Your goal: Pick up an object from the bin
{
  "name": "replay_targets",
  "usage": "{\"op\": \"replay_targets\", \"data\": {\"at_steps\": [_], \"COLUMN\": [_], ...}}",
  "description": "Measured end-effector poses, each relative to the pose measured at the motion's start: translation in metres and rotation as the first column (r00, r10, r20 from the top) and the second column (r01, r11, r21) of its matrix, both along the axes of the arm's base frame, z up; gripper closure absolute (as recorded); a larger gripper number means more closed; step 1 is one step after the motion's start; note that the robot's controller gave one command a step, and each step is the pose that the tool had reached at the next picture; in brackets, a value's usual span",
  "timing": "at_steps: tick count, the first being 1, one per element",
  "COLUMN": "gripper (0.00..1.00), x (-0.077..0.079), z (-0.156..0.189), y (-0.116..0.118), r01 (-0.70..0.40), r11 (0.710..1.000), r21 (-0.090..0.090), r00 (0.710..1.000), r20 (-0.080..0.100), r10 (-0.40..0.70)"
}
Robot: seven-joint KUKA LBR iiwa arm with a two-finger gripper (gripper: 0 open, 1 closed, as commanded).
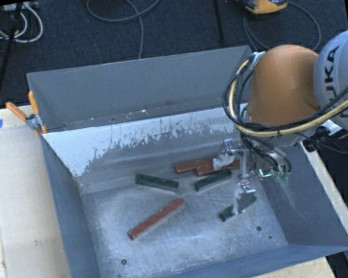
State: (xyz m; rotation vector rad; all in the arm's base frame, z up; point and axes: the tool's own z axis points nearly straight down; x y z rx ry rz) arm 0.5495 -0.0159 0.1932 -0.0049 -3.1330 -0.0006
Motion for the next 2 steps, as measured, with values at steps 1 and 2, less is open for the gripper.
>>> {"op": "replay_targets", "data": {"at_steps": [1, 2], "gripper": [0.00, 0.00], "x": [0.002, 0.002], "z": [0.004, -0.036], "y": [0.000, -0.014], "r01": [0.000, -0.050], "r11": [1.000, 0.999], "r21": [0.000, -0.001], "r00": [1.000, 0.999], "r20": [0.007, 0.017], "r10": [0.000, 0.050]}}
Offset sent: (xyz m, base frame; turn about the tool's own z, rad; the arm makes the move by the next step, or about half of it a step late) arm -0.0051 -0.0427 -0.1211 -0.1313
